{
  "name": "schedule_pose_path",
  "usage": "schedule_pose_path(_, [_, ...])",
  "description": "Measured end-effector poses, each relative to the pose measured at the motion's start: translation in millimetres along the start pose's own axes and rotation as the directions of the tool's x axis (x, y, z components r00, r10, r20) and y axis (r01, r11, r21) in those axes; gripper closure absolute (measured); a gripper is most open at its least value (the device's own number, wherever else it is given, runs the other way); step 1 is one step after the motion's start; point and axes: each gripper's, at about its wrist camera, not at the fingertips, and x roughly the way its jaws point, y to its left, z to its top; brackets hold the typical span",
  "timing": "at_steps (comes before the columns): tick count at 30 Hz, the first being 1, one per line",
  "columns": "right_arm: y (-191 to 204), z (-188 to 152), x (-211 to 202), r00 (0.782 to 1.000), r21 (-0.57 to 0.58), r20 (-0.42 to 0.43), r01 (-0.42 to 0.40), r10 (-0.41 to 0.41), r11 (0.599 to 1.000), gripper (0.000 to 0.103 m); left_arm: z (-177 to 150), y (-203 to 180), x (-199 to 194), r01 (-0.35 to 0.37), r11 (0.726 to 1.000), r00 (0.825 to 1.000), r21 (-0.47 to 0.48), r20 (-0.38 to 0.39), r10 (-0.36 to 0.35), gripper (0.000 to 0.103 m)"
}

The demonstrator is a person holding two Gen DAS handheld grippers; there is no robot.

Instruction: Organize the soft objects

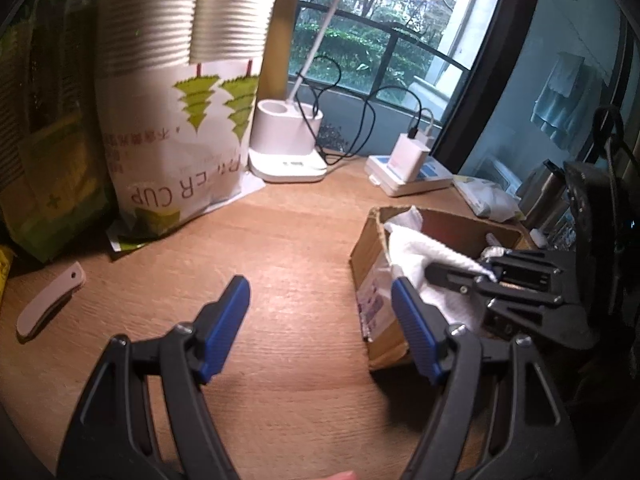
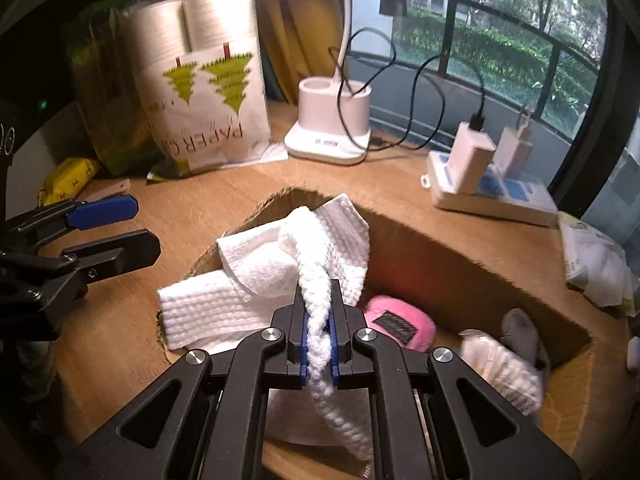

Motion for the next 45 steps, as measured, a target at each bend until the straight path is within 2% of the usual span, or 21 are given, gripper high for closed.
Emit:
schedule_pose_path(5, [7, -5, 17, 0.998, -0.018, -0.061, 0.007, -0.009, 1.000, 0.095, -2, 3, 4, 0.005, 1.000, 1.000, -0.011, -0.007, -0.005, 0.029])
schedule_pose_path(10, [7, -4, 14, 0.998, -0.005, -0.056, 0.019, -0.020, 1.000, 0.093, -3, 2, 1, 0.006, 1.000, 1.000, -0.009, -0.002, -0.006, 0.029])
schedule_pose_path(11, [7, -3, 13, 0.998, -0.005, -0.053, 0.024, -0.025, 1.000, 0.090, -3, 2, -1, 0.005, 1.000, 1.000, -0.008, 0.001, -0.005, 0.028])
schedule_pose_path(15, [6, -2, 1, 0.999, 0.016, -0.025, 0.031, -0.031, 0.999, 0.065, -3, -3, -9, 0.002, 1.000, 1.000, -0.002, 0.016, -0.002, 0.029])
schedule_pose_path(29, [-4, -20, -65, 0.991, 0.067, 0.097, 0.085, -0.091, 0.994, 0.040, -15, -40, -48, 0.007, 0.998, 0.997, 0.064, 0.074, -0.012, 0.028])
schedule_pose_path(45, [-11, -62, -136, 0.971, 0.131, 0.186, 0.125, -0.149, 0.983, 0.040, -35, -91, -86, 0.031, 0.989, 0.992, 0.147, 0.114, -0.049, 0.028])
